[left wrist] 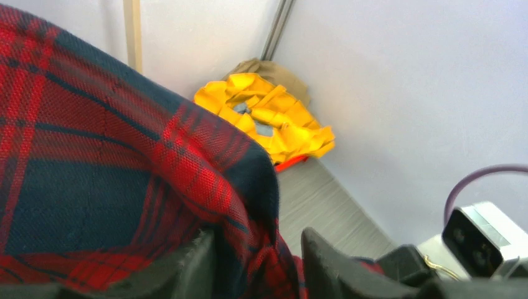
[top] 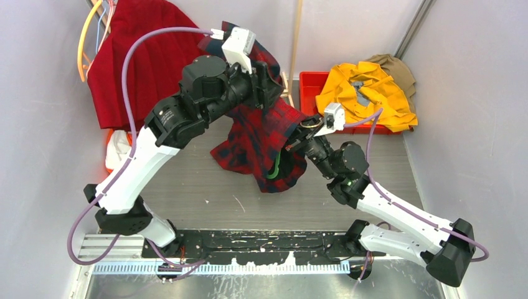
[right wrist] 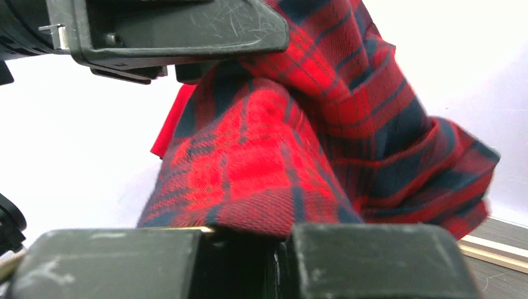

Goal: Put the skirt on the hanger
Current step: Adjust the skirt on the hanger.

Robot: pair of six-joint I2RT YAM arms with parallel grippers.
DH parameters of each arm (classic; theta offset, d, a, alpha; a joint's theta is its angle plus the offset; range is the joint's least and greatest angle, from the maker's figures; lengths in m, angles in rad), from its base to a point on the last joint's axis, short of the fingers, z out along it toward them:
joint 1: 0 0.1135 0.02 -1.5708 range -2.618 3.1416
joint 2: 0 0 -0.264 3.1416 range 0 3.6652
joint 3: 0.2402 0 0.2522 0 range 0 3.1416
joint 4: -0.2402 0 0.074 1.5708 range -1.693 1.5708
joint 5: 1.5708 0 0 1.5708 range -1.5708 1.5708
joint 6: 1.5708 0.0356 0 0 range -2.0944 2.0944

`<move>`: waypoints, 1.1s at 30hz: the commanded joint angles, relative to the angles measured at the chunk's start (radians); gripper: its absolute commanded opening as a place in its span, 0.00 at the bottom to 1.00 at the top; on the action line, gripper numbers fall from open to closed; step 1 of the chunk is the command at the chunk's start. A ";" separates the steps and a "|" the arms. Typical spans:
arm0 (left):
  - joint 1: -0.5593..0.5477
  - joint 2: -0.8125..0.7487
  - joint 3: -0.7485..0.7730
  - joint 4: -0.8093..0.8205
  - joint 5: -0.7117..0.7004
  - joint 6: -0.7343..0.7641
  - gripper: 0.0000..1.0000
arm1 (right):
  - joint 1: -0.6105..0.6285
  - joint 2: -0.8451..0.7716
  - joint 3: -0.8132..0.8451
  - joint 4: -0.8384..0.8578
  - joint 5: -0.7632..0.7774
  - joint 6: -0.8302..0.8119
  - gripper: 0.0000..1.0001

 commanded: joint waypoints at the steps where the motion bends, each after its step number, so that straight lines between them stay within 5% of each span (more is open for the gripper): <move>1: -0.043 -0.021 -0.026 0.038 0.170 -0.082 0.66 | 0.009 0.023 0.020 0.129 -0.092 -0.051 0.01; 4: -0.041 -0.015 -0.032 0.050 0.183 -0.109 0.95 | 0.010 0.036 0.037 0.112 -0.112 -0.061 0.01; 5: -0.040 -0.017 -0.039 0.064 0.187 -0.121 0.96 | 0.010 0.039 0.041 0.105 -0.116 -0.063 0.01; 16: -0.040 0.031 -0.032 -0.015 0.197 -0.169 1.00 | 0.010 0.024 0.034 0.145 -0.091 -0.084 0.01; 25: -0.025 -0.148 -0.184 0.078 0.009 -0.059 0.99 | 0.010 0.003 0.021 0.103 -0.069 -0.091 0.01; 33: 0.023 -0.140 -0.054 -0.005 0.009 0.019 1.00 | 0.010 -0.006 0.012 0.095 -0.077 -0.077 0.01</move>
